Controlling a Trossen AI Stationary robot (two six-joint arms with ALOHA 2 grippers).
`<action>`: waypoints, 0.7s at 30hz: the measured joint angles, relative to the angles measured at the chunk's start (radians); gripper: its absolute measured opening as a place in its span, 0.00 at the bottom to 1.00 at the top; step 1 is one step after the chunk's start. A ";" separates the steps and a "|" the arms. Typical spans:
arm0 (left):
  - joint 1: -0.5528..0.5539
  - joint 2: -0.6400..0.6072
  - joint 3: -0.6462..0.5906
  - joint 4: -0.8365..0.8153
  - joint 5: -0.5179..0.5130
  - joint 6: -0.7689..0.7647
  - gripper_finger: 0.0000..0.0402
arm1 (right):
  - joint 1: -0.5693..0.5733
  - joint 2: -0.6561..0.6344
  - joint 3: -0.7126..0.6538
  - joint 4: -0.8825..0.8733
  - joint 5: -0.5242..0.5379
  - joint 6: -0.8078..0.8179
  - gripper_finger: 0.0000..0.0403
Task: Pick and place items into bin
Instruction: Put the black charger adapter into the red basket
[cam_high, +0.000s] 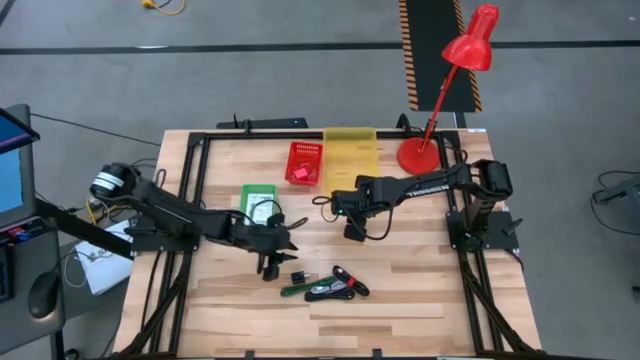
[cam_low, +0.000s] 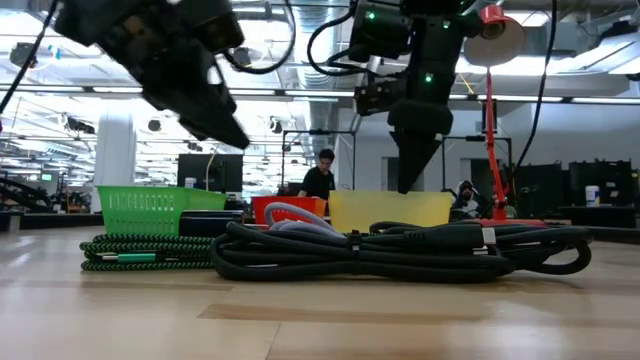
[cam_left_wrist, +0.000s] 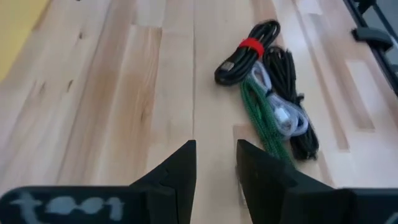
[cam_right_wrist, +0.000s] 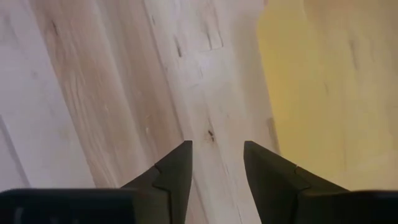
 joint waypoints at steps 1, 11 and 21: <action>0.000 0.017 0.018 -0.005 0.003 -0.012 0.26 | 0.004 0.000 0.000 -0.007 0.000 0.000 0.33; -0.001 0.086 0.106 -0.071 0.039 -0.101 0.26 | 0.017 0.000 -0.001 -0.070 0.000 0.006 0.30; -0.002 0.105 0.105 -0.137 0.095 -0.186 0.26 | 0.017 0.001 -0.001 -0.139 0.000 0.006 0.30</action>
